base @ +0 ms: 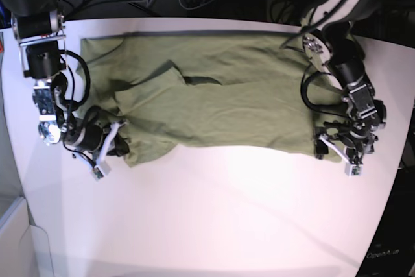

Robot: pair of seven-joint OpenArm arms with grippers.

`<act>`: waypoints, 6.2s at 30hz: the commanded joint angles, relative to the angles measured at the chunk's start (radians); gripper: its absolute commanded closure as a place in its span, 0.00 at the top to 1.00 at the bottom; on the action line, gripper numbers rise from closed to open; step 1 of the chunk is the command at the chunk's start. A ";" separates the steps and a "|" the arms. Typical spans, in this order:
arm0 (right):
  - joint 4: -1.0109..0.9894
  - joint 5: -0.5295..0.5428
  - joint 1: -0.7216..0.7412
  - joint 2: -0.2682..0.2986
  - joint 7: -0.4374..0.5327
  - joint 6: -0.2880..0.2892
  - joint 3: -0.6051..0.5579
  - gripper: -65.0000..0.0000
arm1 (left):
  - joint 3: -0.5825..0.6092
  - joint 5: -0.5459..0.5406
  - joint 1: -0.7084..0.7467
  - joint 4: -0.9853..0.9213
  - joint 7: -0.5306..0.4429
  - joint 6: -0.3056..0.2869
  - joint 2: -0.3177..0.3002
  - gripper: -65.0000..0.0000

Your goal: Fold the T-shirt properly

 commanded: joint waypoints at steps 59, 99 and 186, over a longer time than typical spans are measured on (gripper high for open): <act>1.036 0.005 -0.667 0.117 -0.046 0.003 0.261 0.01 | -0.087 -0.035 0.298 0.726 0.033 0.001 0.223 0.04; 1.065 0.005 -0.859 0.057 0.055 0.003 0.262 0.01 | -0.082 -0.327 0.703 0.938 0.028 0.001 0.243 0.04; 0.945 0.005 -0.923 0.015 0.069 0.003 0.261 0.03 | -0.050 -0.113 0.518 0.846 0.036 0.001 0.243 0.18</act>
